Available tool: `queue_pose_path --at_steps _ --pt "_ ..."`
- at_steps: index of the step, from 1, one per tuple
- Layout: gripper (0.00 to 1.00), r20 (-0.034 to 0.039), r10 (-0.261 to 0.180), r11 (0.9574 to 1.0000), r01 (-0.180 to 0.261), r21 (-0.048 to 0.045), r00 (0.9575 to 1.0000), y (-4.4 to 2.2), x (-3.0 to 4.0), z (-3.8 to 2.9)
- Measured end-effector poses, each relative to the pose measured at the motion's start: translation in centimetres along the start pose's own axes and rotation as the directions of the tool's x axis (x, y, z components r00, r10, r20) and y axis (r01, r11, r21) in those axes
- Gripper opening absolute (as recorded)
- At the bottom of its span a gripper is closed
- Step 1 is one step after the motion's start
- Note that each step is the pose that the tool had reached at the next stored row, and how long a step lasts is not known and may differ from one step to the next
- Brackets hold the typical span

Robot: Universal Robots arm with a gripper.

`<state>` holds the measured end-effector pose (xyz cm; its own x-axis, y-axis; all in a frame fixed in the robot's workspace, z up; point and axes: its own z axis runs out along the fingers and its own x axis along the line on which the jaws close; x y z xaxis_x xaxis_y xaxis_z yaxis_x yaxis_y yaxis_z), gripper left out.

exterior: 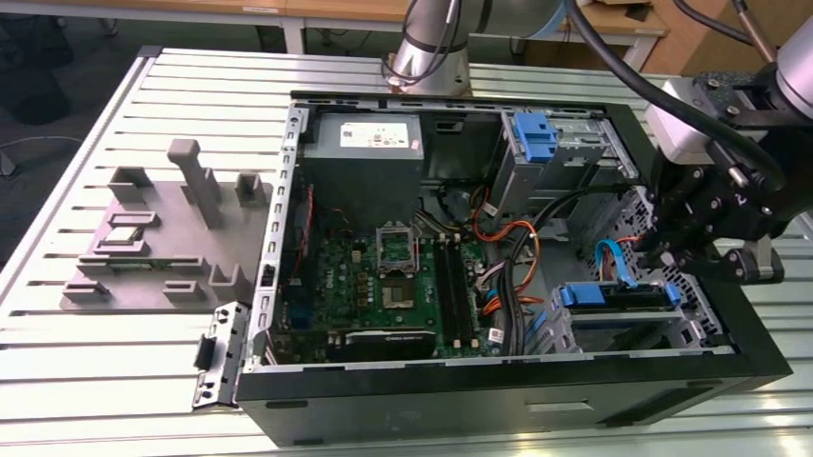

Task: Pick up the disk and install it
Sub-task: 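Insert the second disk wire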

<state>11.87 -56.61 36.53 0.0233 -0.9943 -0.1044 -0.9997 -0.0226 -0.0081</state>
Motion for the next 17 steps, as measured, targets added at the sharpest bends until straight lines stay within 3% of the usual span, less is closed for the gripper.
queue_pose_path --at_steps 5,17 --pt "0.24 0.0047 0.000 1.0000 0.000 0.0001 1.0000 -0.03 -0.32 0.16" --pt "0.24 0.0050 -0.014 0.9999 0.014 -0.0014 0.9999 -0.83 -1.10 0.66"
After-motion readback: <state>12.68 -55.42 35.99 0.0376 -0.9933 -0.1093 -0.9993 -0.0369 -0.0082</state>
